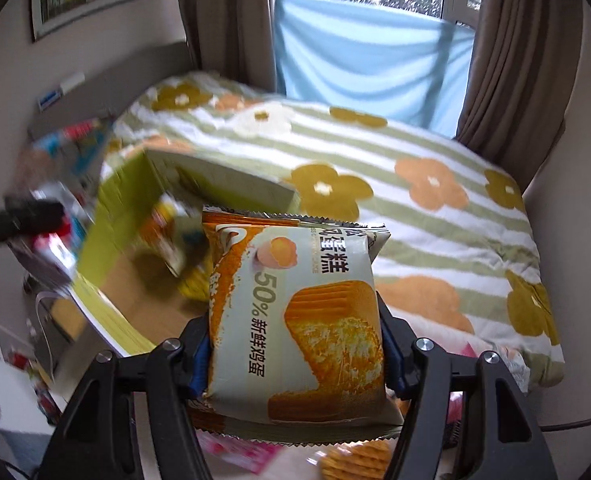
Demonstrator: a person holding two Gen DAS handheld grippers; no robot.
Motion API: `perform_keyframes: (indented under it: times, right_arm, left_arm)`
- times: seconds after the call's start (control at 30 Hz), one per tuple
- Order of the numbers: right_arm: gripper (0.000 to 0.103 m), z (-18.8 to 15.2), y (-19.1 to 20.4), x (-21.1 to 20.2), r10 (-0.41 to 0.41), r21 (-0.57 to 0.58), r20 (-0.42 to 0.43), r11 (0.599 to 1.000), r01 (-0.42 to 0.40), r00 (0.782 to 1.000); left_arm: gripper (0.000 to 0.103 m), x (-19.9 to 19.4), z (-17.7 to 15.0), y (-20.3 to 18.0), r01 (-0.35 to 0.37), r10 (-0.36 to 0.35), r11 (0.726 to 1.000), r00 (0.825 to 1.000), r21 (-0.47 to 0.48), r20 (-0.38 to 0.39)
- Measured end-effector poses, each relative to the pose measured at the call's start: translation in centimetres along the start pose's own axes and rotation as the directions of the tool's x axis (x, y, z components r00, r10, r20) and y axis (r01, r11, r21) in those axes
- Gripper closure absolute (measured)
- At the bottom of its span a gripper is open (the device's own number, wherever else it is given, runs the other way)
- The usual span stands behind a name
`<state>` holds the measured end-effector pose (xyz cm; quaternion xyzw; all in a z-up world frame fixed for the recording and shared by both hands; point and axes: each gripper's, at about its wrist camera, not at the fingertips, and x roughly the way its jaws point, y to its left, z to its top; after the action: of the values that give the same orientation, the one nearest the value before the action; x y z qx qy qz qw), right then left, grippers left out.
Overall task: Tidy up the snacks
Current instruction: 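Drop the shrimp-flake bag into the box with the left tool while the right tool drops the cake packet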
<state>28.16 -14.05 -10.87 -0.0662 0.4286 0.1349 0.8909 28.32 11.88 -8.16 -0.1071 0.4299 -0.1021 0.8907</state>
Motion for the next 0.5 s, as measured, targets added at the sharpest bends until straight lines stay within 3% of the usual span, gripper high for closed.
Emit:
perform_keyframes:
  times: [0.27,0.5]
  right_arm:
    - [0.042,4.0,6.5,1.3,0.027,0.058,0.053,0.998,-0.03,0.998]
    - [0.041,4.7,9.4,4.6,0.019,0.205,0.006,0.978,-0.02,1.0]
  left_arm:
    - [0.041,0.5,2.1,5.7,-0.015,0.015,0.999,1.0,0.036,-0.01]
    - [0.041,4.2,2.2,9.4,-0.058,0.065,0.992,0.996,0.114,-0.054]
